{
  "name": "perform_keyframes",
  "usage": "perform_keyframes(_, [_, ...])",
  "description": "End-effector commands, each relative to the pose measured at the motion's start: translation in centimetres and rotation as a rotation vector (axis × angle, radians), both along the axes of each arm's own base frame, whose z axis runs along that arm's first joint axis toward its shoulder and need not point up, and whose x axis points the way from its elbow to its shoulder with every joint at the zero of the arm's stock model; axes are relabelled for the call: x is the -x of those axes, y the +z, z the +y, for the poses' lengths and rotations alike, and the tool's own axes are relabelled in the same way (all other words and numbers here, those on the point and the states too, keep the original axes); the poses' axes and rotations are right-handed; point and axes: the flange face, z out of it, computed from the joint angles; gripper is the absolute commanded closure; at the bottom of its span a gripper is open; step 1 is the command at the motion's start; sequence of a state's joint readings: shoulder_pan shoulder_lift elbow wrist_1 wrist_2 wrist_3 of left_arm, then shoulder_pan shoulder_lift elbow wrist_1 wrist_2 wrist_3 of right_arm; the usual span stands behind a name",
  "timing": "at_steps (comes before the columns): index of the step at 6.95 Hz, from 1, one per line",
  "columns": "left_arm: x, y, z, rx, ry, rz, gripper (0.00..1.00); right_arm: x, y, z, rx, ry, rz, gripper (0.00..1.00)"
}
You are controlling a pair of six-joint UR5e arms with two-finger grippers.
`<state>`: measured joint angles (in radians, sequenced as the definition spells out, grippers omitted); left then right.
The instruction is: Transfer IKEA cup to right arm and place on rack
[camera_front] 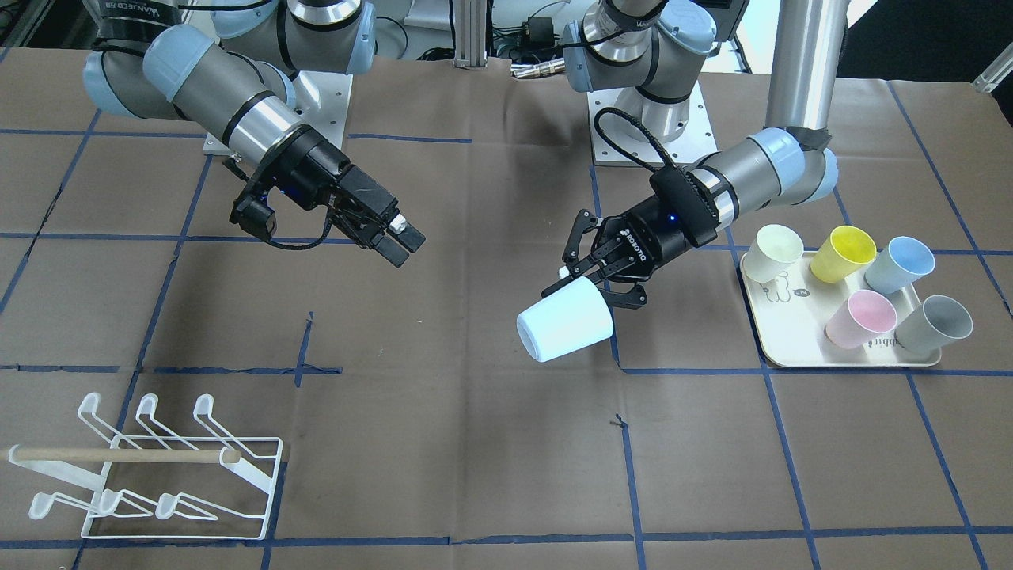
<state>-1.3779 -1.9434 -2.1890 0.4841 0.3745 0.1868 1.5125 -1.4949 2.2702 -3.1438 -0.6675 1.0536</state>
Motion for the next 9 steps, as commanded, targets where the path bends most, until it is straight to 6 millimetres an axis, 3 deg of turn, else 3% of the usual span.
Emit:
perform_keyframes(1, [2.0,-0.6,1.1,0.015,-0.01,0.005,1.0,1.1,-1.0,0.1,-0.036,-0.152,0.067,0.01])
perform_keyframes(2, [3.3,-0.7,1.4,0.024,-0.017,-0.007,1.0,1.1,-1.2,0.2,-0.094,-0.217,0.048,0.0])
perform_keyframes(3, [5.3,-0.7,1.8,0.027,-0.017,-0.029,1.0,0.9,-0.4,0.6,-0.057,-0.217,0.039,0.0])
perform_keyframes(4, [5.8,-1.1,1.8,0.018,-0.012,-0.037,1.0,0.5,0.7,1.2,-0.023,-0.234,0.007,0.02])
perform_keyframes(5, [6.0,-0.7,2.2,0.016,-0.025,-0.026,1.0,-1.0,1.3,2.1,0.023,-0.231,-0.043,0.02])
perform_keyframes(6, [6.0,-0.8,2.2,0.013,-0.026,-0.025,1.0,-2.6,0.6,2.5,0.034,-0.195,-0.046,0.02])
perform_keyframes(9, [6.0,-0.7,2.2,0.014,-0.024,-0.024,0.99,-3.0,-0.8,1.1,0.008,-0.199,-0.032,0.02])
